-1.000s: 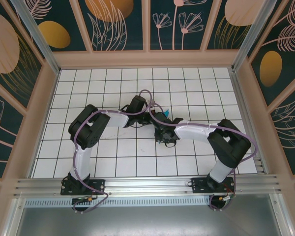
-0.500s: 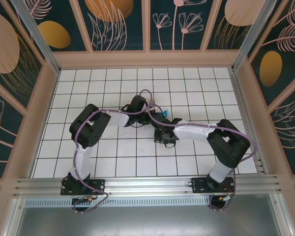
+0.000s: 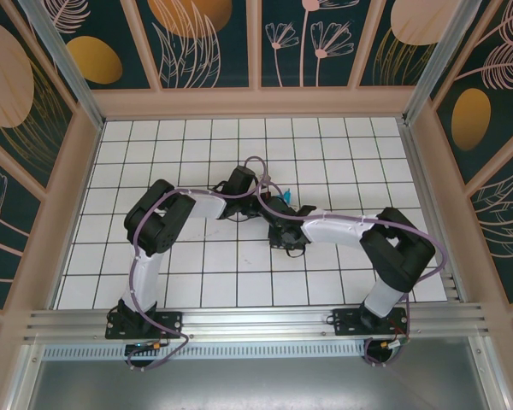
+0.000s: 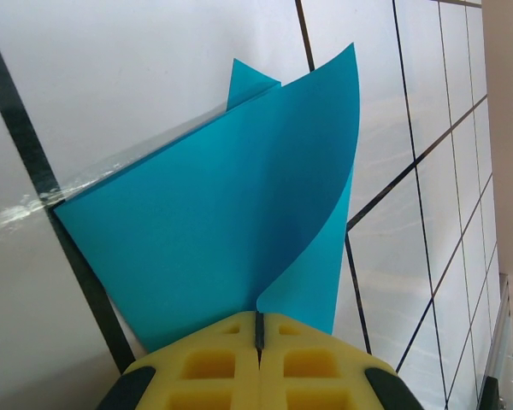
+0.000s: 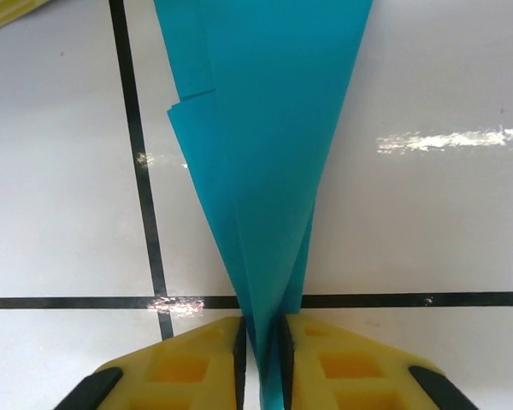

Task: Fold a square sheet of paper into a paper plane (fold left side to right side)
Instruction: Fold the wing for the fifth time at the center of the table.

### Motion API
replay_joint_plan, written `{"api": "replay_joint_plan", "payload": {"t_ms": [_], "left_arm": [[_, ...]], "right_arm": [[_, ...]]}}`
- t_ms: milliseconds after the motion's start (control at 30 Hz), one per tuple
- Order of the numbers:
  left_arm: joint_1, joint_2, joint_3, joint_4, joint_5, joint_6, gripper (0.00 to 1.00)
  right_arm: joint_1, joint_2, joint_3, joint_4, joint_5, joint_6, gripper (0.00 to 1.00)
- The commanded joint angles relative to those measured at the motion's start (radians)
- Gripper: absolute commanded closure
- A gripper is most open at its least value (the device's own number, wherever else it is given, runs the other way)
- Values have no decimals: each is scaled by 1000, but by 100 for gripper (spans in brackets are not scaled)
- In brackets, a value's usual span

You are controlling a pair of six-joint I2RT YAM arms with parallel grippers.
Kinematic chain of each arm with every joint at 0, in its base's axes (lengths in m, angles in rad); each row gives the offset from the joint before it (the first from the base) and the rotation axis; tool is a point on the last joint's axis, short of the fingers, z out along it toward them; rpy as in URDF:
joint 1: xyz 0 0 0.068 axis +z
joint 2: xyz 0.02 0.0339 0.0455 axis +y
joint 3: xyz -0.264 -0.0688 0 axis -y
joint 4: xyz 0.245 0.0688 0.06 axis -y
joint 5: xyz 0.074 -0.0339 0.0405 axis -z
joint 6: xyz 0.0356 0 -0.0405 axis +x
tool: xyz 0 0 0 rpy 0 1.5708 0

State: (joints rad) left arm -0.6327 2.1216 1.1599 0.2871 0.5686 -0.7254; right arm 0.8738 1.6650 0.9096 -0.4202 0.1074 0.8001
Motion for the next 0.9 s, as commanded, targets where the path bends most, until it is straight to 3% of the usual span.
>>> {"api": "replay_joint_plan", "payload": {"t_ms": [0, 167, 267, 367, 500, 667, 867], "left_arm": [[14, 34, 23, -4, -28, 24, 100], [14, 36, 23, -6, -27, 26, 100], [13, 36, 20, -2, -25, 24, 100], [13, 34, 15, 0, -23, 25, 100], [15, 34, 11, 4, -21, 23, 100], [13, 30, 9, 4, -24, 26, 100], [14, 21, 1, 5, -31, 27, 100]], "right_arm": [[16, -76, -15, -26, -2, -34, 73], [2, -249, -71, 9, -24, -103, 59], [-85, -355, -121, 77, -118, -159, 54], [-240, -426, -206, 214, -301, -166, 56], [-370, -445, -289, 404, -466, -124, 63], [-452, -377, -380, 638, -623, -52, 75], [-468, -274, -412, 769, -661, -20, 77]]}}
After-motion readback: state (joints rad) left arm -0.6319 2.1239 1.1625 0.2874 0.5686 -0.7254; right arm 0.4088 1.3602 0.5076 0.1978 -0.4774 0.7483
